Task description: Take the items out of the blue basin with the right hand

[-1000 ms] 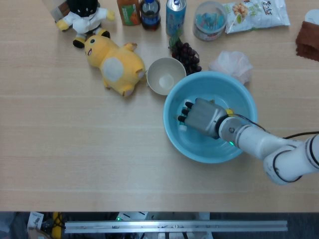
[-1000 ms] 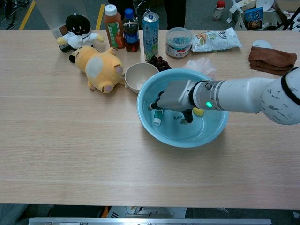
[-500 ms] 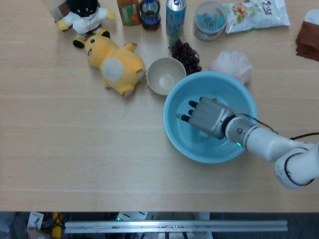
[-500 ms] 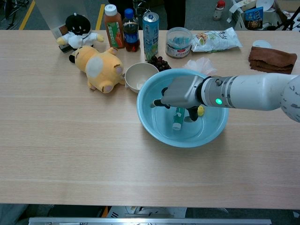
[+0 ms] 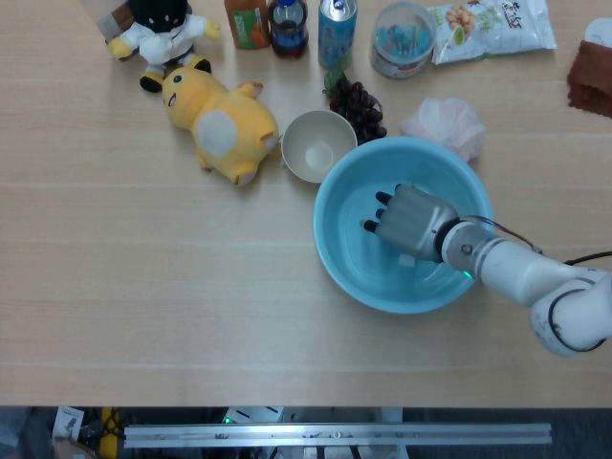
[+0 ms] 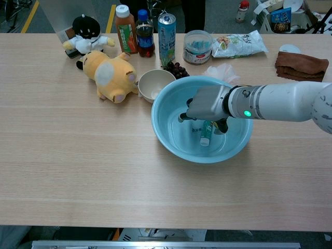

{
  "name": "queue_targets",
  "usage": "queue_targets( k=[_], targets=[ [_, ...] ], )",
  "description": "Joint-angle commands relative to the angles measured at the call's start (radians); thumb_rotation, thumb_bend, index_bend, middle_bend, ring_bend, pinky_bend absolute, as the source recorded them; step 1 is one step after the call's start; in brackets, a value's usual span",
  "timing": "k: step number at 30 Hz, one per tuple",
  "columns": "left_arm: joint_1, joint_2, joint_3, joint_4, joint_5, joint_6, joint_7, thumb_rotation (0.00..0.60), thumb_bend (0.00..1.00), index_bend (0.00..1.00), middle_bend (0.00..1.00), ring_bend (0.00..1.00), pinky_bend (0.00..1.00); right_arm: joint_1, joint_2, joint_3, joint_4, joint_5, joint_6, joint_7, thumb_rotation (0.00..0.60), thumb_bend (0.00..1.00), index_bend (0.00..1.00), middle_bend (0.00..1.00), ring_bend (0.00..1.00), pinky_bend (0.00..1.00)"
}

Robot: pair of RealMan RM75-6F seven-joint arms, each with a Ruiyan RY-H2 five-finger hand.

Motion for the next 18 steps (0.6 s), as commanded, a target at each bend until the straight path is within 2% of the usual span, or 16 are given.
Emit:
queue_targets(
  k=[1,6,18],
  targets=[
    [-0.002,0.000,-0.001,-0.001,-0.002,-0.002,0.001,0.600,0.37,0.26,0.26,0.25,0.26,-0.013,-0.019,-0.005,0.017,-0.012,0.025,-0.017,0.600,0.17,0.15,0.28,0.11,0.33],
    [-0.007,0.001,-0.003,-0.004,-0.003,-0.009,0.003,0.600,0.37,0.26,0.26,0.25,0.26,-0.039,-0.049,-0.005,0.045,-0.029,0.056,-0.036,0.600,0.08,0.16,0.27,0.11,0.33],
    [-0.014,0.003,-0.007,-0.003,-0.011,-0.021,-0.001,0.600,0.37,0.26,0.26,0.25,0.26,-0.074,-0.088,0.001,0.088,-0.052,0.072,-0.078,0.600,0.06,0.16,0.26,0.11,0.33]
  ],
)
